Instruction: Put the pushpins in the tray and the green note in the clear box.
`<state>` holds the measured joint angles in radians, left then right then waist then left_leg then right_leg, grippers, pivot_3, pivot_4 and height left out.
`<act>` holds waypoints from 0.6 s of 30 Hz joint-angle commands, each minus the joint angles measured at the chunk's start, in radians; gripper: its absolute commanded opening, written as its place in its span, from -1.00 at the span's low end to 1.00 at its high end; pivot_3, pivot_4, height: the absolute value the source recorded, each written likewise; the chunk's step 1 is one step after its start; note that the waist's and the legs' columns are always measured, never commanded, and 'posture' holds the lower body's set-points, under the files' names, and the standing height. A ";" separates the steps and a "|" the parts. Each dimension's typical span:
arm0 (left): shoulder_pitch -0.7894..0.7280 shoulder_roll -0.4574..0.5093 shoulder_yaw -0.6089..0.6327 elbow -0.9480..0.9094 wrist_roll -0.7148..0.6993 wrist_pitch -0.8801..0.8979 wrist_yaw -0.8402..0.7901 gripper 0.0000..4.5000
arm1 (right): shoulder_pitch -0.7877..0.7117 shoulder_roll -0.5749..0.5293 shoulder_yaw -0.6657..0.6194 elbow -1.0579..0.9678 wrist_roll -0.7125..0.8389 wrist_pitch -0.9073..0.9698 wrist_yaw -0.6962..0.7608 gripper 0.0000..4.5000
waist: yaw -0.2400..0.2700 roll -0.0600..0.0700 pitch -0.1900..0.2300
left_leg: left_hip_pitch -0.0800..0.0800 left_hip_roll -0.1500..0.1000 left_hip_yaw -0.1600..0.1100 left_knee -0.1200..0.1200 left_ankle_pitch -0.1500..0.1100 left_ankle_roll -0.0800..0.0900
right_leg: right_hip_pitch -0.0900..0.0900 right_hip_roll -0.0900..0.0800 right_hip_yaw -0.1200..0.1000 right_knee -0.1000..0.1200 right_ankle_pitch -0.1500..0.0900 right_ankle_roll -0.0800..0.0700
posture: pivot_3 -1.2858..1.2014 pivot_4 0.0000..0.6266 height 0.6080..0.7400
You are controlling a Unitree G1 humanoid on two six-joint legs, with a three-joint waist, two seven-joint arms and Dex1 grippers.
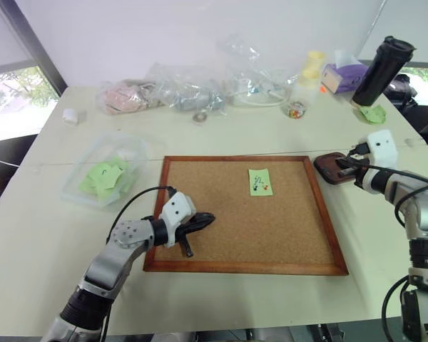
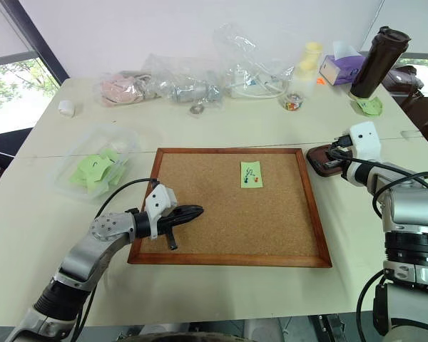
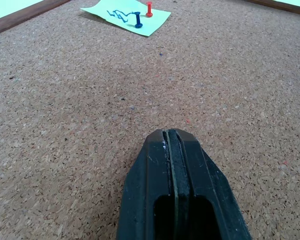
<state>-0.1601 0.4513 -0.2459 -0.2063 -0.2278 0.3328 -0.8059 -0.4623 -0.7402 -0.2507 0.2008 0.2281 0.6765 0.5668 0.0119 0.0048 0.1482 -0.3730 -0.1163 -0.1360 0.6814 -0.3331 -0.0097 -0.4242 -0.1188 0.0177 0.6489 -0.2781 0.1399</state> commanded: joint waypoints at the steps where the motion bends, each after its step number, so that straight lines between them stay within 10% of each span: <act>1: 0.026 0.010 -0.027 0.033 0.021 0.015 -0.008 -1.00 | -0.024 0.005 -0.041 0.057 0.008 -0.041 -0.024 -0.97 | 0.000 0.000 0.000 | 0.000 0.000 0.000 0.000 0.000 0.000 | 0.000 0.000 0.000 0.000 0.000 0.000 | 0.03 -0.52 1.00; 6: 0.031 0.009 -0.026 0.033 0.022 0.011 -0.002 -1.00 | -0.034 0.017 -0.032 0.101 0.011 -0.061 -0.034 -0.37 | -0.001 0.000 0.000 | 0.000 0.000 0.000 0.000 0.000 0.000 | 0.000 0.000 0.000 0.000 0.000 0.000 | 0.03 -0.52 1.00; 12: 0.038 0.011 -0.021 0.031 0.023 0.008 0.004 -1.00 | -0.038 0.023 -0.018 0.093 0.017 -0.067 -0.028 0.95 | -0.001 0.001 0.000 | 0.000 0.000 0.000 0.000 0.000 0.000 | 0.000 0.000 0.000 0.000 0.000 0.000 | 0.03 -0.52 1.00; 18: 0.040 0.009 -0.021 0.036 0.024 0.004 0.006 -1.00 | -0.039 0.027 -0.024 0.049 0.052 -0.020 -0.016 0.98 | -0.001 0.001 -0.001 | 0.000 0.000 0.000 0.000 0.000 0.000 | 0.000 0.000 0.000 0.000 0.000 0.000 | 0.03 -0.52 1.00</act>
<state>-0.1504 0.4505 -0.2440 -0.2043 -0.2277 0.3179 -0.8001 -0.4788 -0.7129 -0.2515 0.2943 0.2598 0.6499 0.5468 0.0105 0.0057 0.1476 -0.3729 -0.1161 -0.1360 0.6812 -0.3331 -0.0097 -0.4242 -0.1187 0.0178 0.6489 -0.2781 0.1399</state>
